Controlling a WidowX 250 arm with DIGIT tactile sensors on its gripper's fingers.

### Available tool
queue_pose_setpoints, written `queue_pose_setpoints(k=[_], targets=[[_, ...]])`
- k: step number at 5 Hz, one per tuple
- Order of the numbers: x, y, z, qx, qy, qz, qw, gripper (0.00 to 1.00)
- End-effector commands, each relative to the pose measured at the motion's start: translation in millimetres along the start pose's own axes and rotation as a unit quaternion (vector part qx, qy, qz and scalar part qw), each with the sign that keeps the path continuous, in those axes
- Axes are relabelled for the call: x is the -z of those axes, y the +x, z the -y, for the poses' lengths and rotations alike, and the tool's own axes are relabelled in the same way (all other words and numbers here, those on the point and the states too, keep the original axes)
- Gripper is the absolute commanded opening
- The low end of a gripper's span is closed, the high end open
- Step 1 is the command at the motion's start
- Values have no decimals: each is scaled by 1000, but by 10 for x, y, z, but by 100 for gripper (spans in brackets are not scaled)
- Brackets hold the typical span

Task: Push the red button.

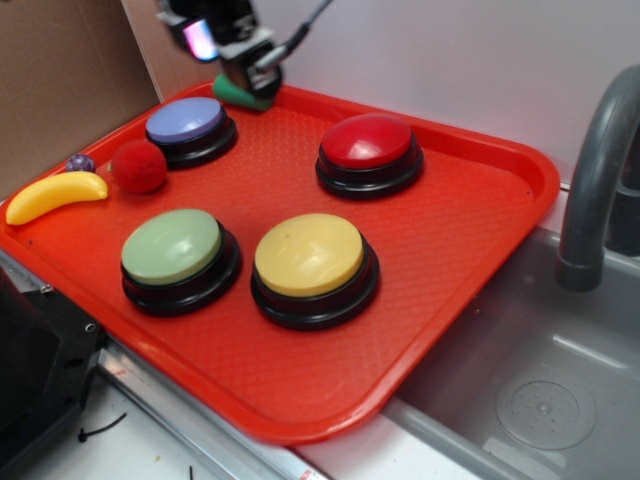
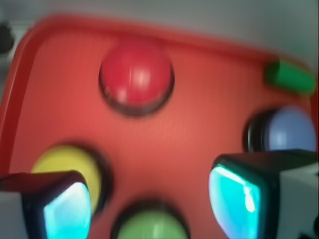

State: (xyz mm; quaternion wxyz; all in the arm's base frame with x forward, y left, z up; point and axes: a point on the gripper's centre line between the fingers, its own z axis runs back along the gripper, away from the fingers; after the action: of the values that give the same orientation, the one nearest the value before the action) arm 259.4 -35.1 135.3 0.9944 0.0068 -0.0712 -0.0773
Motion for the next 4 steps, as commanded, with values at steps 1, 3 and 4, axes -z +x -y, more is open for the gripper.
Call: queue_pose_setpoints(k=[1, 3, 4], targets=[[304, 413, -11, 0, 1, 10, 1000, 100], [625, 401, -19, 21, -8, 15, 1000, 100], [818, 414, 11, 36, -5, 3, 999, 100]])
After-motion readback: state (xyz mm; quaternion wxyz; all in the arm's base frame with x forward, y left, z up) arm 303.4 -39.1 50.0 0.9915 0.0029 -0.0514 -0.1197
